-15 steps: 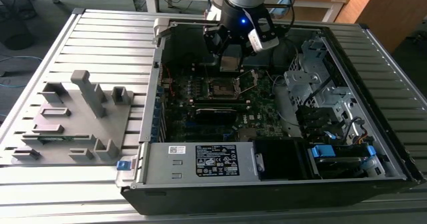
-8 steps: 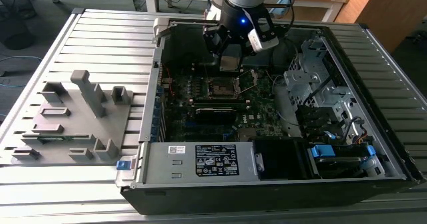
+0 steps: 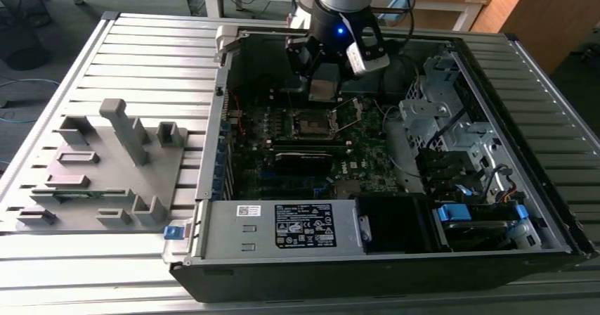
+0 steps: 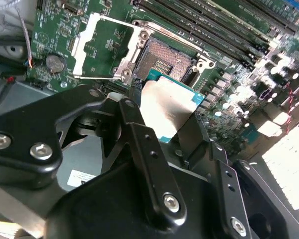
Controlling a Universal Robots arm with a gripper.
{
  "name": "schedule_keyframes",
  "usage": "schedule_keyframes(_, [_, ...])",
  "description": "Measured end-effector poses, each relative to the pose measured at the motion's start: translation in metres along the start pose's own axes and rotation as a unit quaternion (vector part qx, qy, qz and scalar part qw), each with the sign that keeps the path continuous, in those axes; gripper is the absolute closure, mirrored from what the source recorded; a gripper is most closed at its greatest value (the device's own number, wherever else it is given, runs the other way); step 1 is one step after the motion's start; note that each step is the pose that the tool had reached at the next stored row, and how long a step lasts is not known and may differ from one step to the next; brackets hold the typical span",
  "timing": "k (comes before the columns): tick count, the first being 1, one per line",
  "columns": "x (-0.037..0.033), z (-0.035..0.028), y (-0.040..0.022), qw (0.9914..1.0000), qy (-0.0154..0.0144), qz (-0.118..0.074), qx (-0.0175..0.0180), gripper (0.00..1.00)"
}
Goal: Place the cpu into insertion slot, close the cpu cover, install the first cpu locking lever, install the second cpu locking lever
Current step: 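Place the cpu into insertion slot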
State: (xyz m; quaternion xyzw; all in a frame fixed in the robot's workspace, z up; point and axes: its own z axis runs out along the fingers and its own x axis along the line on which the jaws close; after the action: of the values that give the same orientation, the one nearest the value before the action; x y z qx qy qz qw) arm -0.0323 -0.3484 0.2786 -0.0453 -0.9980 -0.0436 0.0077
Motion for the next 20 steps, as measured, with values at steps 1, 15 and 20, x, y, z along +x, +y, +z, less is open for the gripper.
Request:
schedule_keyframes(1, [0.0,0.0003,0.0,0.99996,-0.0007,0.009,-0.0002,0.46])
schedule_keyframes(15, [0.0,0.0015,-0.0001,0.9987,-0.0044,0.051,-0.001,0.46])
schedule_keyframes(20, [0.0,0.0025,-0.0002,0.99575,-0.0079,0.092,-0.0017,0.46])
